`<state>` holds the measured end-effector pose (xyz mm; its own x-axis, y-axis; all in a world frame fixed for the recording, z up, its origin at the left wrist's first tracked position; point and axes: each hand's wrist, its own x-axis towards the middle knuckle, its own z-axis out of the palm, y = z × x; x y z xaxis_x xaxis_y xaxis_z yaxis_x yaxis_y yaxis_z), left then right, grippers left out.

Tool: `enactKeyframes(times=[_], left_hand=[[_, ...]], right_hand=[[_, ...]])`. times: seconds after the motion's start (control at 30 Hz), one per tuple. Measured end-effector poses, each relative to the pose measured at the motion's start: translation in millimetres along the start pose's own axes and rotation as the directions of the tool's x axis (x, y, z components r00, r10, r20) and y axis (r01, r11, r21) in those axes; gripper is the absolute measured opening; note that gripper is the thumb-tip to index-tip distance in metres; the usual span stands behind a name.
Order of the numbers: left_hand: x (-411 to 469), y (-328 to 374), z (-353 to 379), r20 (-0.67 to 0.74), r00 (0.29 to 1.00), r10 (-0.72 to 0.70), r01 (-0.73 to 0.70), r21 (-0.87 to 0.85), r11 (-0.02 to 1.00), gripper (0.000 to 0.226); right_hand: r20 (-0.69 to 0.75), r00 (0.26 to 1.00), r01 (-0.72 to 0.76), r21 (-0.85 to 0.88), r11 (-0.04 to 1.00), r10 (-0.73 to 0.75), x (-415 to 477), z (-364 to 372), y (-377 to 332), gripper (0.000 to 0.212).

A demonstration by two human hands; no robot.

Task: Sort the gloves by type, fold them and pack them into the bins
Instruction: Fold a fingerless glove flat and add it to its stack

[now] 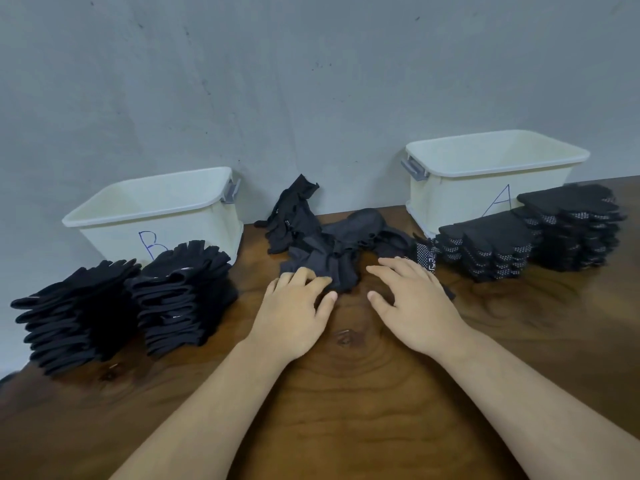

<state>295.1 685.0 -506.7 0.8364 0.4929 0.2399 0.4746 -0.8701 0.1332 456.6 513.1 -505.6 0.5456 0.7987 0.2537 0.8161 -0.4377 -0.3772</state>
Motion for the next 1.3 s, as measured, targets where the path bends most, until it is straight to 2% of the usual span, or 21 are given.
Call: enactKeyframes(times=[0.2,0.27,0.37,0.43,0.5,0.53,0.6,0.67,0.77,0.87,1.13,1.3], left_hand=[[-38.0,-32.3,-16.8,-0.016,1.0,-0.002,0.0,-0.132,0.991,0.037],[-49.1,-46.4,-22.1,-0.044,0.999,-0.025,0.013,-0.253,0.967,0.042],[-56.2,-58.4,-32.0,-0.039,0.992,-0.118,0.081,-0.507,0.858,0.047],[-54.0,-59.5,-36.9,-0.079,0.994,-0.08,0.034,-0.467,0.884,0.039],[-48.9,-55.6,-39.9,-0.105,0.994,0.029,-0.065,-0.363,0.93,0.018],[-46.7,-53.6,-39.2,-0.073,0.993,0.091,-0.111,-0.334,0.936,0.012],[-43.5,-48.7,-35.0,0.062,0.981,0.183,-0.155,-0.308,0.939,0.035],[-43.4,-44.4,-30.7,0.209,0.955,0.212,-0.15,-0.278,0.949,0.047],[-47.8,-38.2,-33.5,0.348,0.914,0.209,-0.118,-0.263,0.957,0.046],[-49.0,-30.6,-36.9,0.417,0.889,0.19,-0.099,-0.229,0.968,0.043],[-50.5,-10.8,-33.6,0.438,0.885,0.158,-0.104,-0.143,0.984,0.048],[-58.3,-2.6,-33.8,0.418,0.889,0.188,-0.091,-0.242,0.966,0.054]], right_hand=[[-0.003,1.0,-0.016,0.02,1.0,0.016,0.6,0.5,3.0,0.041],[-0.022,0.999,-0.025,0.032,0.999,0.026,1.9,1.2,3.9,0.035],[-0.055,0.997,-0.041,0.07,0.997,0.045,4.9,3.5,3.9,0.026],[-0.065,0.996,-0.06,0.084,0.995,0.065,5.5,3.5,3.6,0.023],[-0.061,0.995,-0.071,0.091,0.993,0.076,5.2,1.9,3.4,0.022],[-0.056,0.995,-0.073,0.085,0.994,0.078,4.8,1.7,3.3,0.023],[-0.043,0.996,-0.08,0.076,0.994,0.083,5.0,1.8,2.8,0.026],[-0.032,0.996,-0.085,0.073,0.994,0.087,4.6,1.8,3.3,0.029],[-0.025,0.996,-0.09,0.072,0.993,0.091,4.3,0.7,2.4,0.031],[-0.028,0.996,-0.086,0.067,0.994,0.089,5.5,1.4,2.1,0.031],[-0.048,0.996,-0.074,0.058,0.996,0.077,6.2,1.8,-0.4,0.031],[-0.144,0.988,-0.046,0.101,0.994,0.06,4.7,1.9,-4.1,0.034]])
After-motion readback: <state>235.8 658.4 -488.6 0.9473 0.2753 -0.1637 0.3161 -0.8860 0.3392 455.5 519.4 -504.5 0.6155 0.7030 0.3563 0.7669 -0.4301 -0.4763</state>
